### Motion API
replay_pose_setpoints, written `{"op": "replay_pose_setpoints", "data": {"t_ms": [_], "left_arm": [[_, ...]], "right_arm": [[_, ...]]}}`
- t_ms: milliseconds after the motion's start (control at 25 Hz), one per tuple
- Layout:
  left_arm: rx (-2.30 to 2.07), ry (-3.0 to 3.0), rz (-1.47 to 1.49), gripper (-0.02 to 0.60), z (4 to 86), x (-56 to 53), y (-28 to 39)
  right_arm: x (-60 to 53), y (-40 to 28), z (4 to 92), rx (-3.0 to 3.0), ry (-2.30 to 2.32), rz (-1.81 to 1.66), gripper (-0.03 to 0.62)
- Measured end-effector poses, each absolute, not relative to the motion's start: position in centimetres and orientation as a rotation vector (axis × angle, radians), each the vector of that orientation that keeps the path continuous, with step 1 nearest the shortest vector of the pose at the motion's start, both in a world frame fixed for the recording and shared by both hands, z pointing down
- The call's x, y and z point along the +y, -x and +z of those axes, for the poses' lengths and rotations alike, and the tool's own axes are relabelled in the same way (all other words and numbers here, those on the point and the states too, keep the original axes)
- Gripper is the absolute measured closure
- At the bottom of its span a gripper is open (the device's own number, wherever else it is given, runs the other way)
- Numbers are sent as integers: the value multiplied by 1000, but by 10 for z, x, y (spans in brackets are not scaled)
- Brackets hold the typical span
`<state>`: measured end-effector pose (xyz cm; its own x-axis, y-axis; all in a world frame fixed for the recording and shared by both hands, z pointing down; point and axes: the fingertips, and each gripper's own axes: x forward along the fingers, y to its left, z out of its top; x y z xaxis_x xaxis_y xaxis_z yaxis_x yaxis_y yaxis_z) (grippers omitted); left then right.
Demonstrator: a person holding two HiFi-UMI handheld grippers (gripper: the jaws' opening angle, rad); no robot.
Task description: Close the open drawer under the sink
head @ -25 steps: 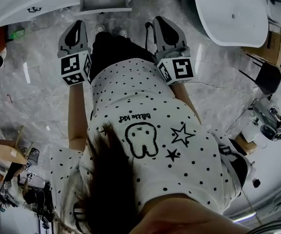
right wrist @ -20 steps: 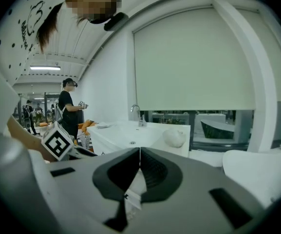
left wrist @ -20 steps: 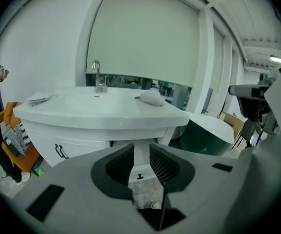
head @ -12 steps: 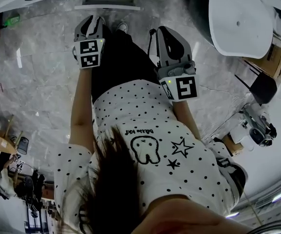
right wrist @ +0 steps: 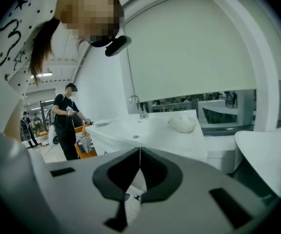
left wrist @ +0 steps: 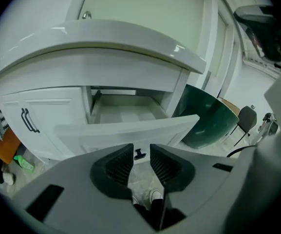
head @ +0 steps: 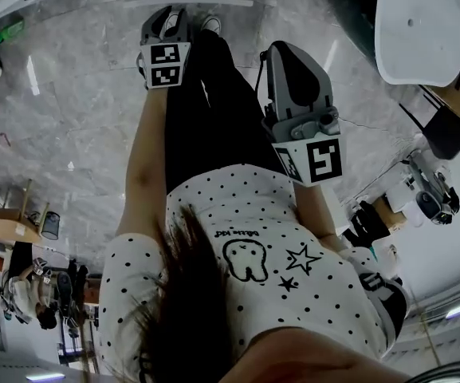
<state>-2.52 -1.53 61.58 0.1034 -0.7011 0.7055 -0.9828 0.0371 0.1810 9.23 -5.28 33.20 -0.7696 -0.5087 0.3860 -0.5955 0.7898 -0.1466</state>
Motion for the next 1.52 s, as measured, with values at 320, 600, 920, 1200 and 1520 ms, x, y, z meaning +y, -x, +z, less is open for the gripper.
{"op": "replay_pose_setpoints", "data": {"t_ms": [320, 600, 920, 1200, 1520], "left_arm": [[-1573, -1708, 589, 460, 682, -16, 16], [-1585, -1692, 576, 446, 713, -28, 12], [-1623, -1631, 556, 446, 725, -42, 13], [-1640, -1646, 536, 446, 724, -41, 15], [-1638, -1647, 537, 447, 724, -44, 12]], "right_arm": [[-45, -95, 368, -2570, -947, 455, 580], [-40, -100, 400, -2482, -976, 517, 580], [-33, -106, 413, -2429, -1009, 564, 580], [-36, -110, 416, -2414, -1067, 579, 580], [-39, -110, 419, -2397, -1096, 606, 580]]}}
